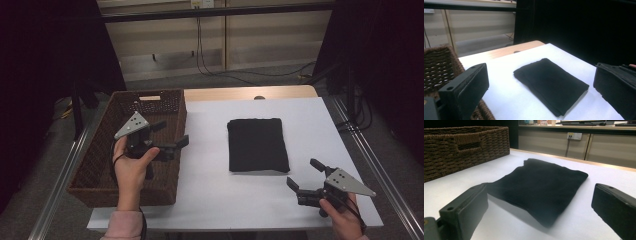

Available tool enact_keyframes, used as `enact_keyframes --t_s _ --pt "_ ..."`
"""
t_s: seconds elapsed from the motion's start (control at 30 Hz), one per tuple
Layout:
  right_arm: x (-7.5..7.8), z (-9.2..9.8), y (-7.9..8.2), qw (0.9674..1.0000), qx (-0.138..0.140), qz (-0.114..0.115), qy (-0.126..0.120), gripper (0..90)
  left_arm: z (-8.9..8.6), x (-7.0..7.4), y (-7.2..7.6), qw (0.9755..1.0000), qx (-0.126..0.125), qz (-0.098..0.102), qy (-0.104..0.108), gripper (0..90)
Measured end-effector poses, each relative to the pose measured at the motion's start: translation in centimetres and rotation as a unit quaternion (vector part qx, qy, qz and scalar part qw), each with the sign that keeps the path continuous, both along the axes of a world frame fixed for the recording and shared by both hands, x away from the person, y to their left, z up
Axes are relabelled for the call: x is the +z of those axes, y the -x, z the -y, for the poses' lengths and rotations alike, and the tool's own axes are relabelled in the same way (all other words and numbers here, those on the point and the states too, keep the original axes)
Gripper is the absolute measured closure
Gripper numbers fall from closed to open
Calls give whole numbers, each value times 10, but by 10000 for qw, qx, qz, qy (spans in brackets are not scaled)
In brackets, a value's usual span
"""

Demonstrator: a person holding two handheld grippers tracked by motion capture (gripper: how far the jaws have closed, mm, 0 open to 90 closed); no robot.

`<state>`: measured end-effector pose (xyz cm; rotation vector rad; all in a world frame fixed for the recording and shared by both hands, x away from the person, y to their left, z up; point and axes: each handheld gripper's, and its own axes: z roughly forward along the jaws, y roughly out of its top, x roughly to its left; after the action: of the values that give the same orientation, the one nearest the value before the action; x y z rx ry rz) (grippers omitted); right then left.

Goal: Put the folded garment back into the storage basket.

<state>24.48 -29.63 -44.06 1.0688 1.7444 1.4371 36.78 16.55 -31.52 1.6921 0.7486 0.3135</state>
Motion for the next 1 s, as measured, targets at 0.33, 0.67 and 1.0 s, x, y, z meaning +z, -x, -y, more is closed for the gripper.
enact_keyframes --t_s 0.33,0.67,1.0 --pt "0 0 1 10000 16 22 13 4 22 2 -9 9998 -110 -119 -63 0" --pt "1 0 1 10000 39 30 41 6 44 3 -16 9995 -174 -179 -167 0" --pt "1 0 2 10000 39 44 5 7 66 1 -22 9991 -272 -264 -208 0"
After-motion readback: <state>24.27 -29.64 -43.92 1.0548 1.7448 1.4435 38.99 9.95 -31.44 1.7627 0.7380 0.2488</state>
